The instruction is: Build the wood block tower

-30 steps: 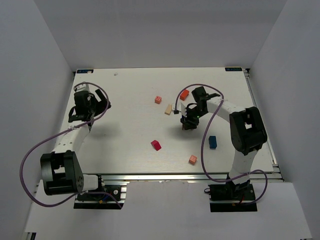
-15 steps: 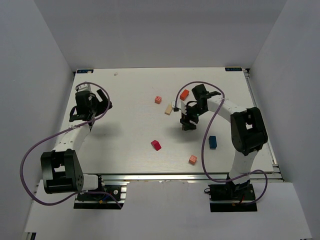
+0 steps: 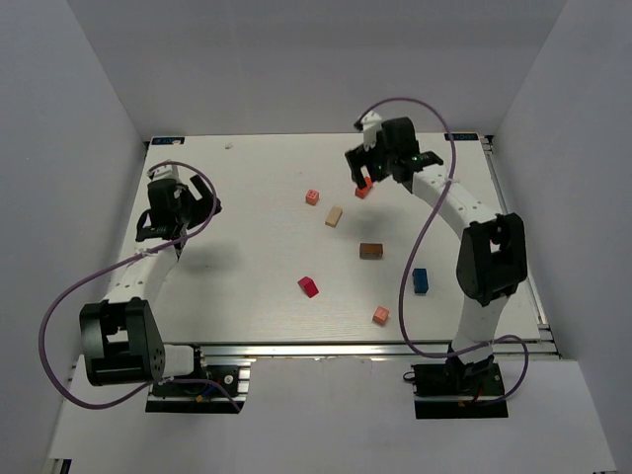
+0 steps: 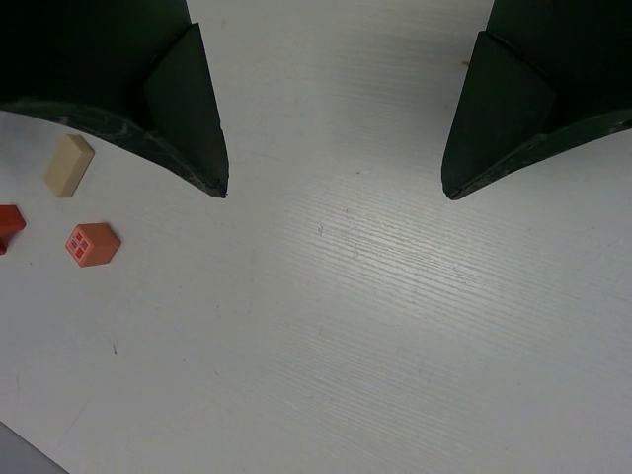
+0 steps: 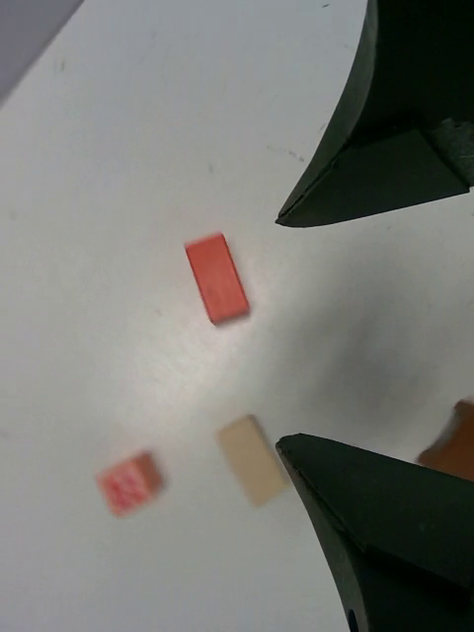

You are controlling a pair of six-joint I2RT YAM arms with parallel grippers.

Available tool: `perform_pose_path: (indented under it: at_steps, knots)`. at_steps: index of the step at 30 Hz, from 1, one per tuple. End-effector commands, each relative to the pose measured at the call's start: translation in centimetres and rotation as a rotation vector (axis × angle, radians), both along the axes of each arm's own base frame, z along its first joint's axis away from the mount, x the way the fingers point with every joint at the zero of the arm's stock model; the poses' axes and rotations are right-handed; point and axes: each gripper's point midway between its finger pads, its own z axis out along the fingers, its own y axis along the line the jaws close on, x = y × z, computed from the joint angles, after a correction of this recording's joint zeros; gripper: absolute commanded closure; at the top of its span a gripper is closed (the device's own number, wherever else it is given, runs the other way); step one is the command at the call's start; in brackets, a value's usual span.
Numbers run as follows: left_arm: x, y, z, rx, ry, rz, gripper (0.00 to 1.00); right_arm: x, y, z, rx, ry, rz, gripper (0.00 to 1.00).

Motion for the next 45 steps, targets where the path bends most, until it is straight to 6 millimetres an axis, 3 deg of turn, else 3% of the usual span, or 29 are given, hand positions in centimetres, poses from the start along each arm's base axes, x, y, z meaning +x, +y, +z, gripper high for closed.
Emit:
perform_pose_path:
  at_steps: [1,2,4,5,6,7,10,16,21,31,45]
  knots:
    - [0.5,0.2,3.7,0.011,-0.090,0.014,0.02,6.0,-2.2,4.0,0.244,-0.054,-0.541,0.11]
    - [0.5,0.4,3.9,0.019,-0.093,0.026,0.02,6.7,-2.0,5.0,0.281,-0.059,-0.571,0.11]
    - [0.3,0.5,3.9,0.022,-0.093,0.029,0.02,7.4,-1.9,4.6,0.313,-0.032,-0.620,0.11]
    - [0.3,1.0,3.9,0.037,-0.092,0.054,0.02,7.9,-1.6,3.2,0.349,0.017,-0.677,0.11]
    - [0.3,1.0,4.0,0.038,-0.095,0.056,0.02,8.6,-1.4,3.9,0.376,0.012,-0.695,0.11]
    - [0.3,1.1,4.0,0.037,-0.097,0.058,0.02,8.9,-1.9,2.3,0.355,0.032,-0.753,0.11]
    - [0.4,0.9,4.1,0.033,-0.102,0.050,0.02,9.6,-2.5,0.6,0.399,0.056,-0.878,0.11]
    - [0.4,0.7,3.7,0.034,-0.096,0.037,0.02,10.9,-2.3,-1.6,0.353,0.067,-0.892,0.11]
    - [0.6,0.1,2.9,0.009,-0.086,0.012,0.02,10.1,-3.0,-4.5,0.317,0.122,-0.968,0.11]
    - [0.4,0.5,2.3,0.022,-0.067,0.025,0.02,9.4,-1.8,-8.7,0.306,0.210,-0.993,0.14]
    - [0.4,0.4,2.0,0.021,-0.064,0.025,0.02,8.3,-0.8,-11.6,0.314,0.287,-1.013,0.26]
